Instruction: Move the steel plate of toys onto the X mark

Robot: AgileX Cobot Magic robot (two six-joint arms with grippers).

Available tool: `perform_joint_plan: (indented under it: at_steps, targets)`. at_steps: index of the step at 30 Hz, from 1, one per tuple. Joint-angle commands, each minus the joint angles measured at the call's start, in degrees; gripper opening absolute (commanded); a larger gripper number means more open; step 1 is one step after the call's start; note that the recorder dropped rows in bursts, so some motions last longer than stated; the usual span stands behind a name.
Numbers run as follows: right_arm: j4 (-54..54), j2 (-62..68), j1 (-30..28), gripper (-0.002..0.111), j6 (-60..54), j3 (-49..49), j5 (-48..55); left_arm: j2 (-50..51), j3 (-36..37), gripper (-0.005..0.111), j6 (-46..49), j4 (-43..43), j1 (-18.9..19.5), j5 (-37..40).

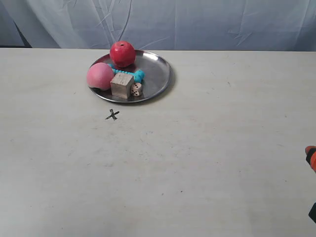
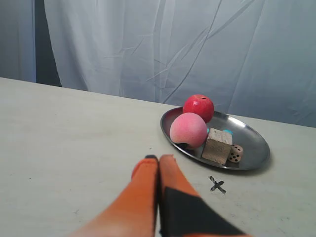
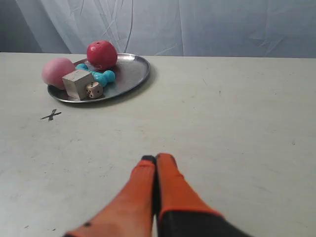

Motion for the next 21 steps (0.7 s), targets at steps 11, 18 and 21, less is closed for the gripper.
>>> perform_joint_plan:
  at_steps: [11, 18, 21]
  targets:
    - [-3.8, -0.3, -0.3, 0.0, -0.2, 0.3, -4.6, -0.3, 0.3, 0.0, 0.1, 0.3, 0.0, -0.3]
    - [47.2, -0.3, -0.3, 0.0, 6.5, 0.1, -28.2, -0.3, 0.3, 0.0, 0.1, 0.3, 0.0, -0.3]
    - [51.5, -0.3, -0.3, 0.0, 7.3, -0.2, -31.8, -0.3, 0.3, 0.0, 0.1, 0.3, 0.0, -0.3]
